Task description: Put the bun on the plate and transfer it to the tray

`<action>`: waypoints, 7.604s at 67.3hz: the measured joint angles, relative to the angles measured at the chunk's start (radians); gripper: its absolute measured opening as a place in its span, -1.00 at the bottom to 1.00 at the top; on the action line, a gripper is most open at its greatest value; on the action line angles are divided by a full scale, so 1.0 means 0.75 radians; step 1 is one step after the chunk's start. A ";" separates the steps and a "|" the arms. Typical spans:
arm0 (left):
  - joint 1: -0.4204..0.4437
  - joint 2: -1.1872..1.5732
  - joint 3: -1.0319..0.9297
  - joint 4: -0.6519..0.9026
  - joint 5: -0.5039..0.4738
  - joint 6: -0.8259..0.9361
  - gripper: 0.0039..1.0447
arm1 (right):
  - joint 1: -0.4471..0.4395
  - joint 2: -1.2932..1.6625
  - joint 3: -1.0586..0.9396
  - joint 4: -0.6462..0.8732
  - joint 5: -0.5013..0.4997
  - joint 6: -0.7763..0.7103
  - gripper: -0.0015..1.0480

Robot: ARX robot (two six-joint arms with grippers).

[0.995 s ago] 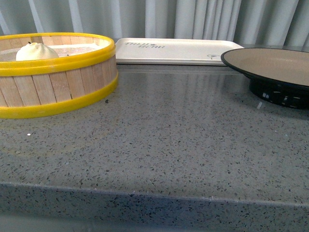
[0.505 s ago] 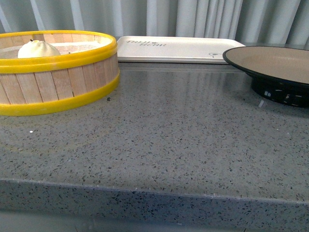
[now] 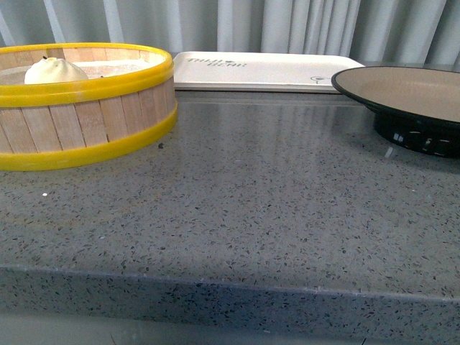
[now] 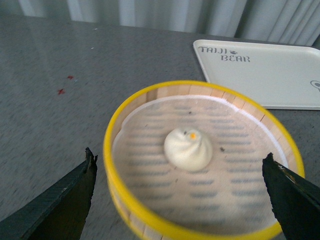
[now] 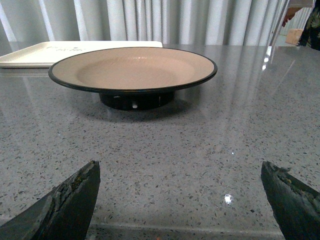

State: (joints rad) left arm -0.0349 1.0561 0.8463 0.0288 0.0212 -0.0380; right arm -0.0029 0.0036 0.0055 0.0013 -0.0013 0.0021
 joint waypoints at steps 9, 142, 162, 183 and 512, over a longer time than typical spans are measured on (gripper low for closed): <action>-0.084 0.274 0.251 -0.035 -0.065 0.048 0.88 | 0.000 0.000 0.000 0.000 0.001 0.000 0.84; -0.174 0.765 0.621 -0.414 -0.214 0.117 -0.41 | 0.000 0.000 0.000 0.000 0.001 0.000 0.84; -0.189 0.750 0.665 -0.428 -0.216 0.150 -0.91 | 0.000 0.000 0.000 0.000 0.001 0.000 0.84; -0.474 0.724 1.003 -0.472 -0.215 0.150 -0.91 | 0.000 0.000 0.000 0.000 0.001 0.000 0.84; 0.046 -0.994 -1.094 0.375 -0.028 0.048 -0.93 | 0.000 0.000 0.000 0.000 0.001 0.000 0.84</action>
State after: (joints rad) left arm -0.0002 0.3107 0.0257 0.3103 -0.0002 -0.0021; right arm -0.0029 0.0036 0.0055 0.0013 -0.0010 0.0021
